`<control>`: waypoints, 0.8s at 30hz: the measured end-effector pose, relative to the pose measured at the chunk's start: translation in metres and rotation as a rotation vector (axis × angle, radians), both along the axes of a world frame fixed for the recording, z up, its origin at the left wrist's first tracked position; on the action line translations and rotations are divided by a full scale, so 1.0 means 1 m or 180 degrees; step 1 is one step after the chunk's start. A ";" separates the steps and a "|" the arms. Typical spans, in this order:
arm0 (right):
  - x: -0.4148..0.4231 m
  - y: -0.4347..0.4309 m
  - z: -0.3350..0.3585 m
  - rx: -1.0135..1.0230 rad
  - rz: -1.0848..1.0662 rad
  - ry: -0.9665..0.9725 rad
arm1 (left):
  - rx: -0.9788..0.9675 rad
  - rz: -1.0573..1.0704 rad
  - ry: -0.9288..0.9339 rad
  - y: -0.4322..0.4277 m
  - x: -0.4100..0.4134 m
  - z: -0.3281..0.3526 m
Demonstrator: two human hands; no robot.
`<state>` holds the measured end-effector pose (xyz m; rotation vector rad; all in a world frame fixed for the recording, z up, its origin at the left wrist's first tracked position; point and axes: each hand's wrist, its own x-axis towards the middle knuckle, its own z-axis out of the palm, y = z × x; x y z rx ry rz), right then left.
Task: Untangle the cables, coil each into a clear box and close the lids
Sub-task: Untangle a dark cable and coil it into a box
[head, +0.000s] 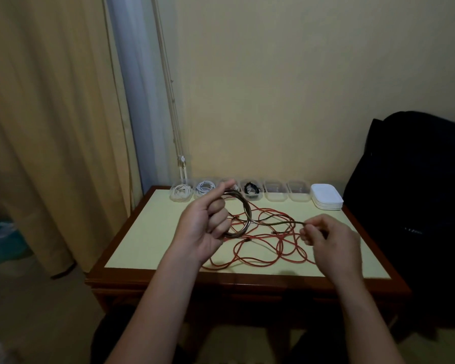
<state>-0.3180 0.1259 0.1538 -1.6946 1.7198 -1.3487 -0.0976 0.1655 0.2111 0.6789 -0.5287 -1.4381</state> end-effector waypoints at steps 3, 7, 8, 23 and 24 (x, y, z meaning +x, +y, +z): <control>-0.009 -0.004 -0.006 -0.0136 -0.0361 -0.0016 | -0.0031 -0.0076 0.0031 0.002 0.004 0.005; -0.010 -0.007 -0.014 -0.0307 -0.0584 0.0254 | 0.0065 -0.0268 0.0419 0.004 -0.001 0.004; -0.008 -0.008 -0.018 -0.0377 -0.0567 0.0327 | 0.0091 -0.0294 0.0538 0.004 -0.002 0.003; 0.042 0.010 -0.022 0.1016 0.0533 -0.2217 | 0.0143 -0.0277 0.1165 -0.001 -0.001 -0.001; 0.046 0.014 -0.017 0.1078 0.0655 -0.2754 | 0.0146 -0.0277 0.1173 -0.001 -0.001 -0.001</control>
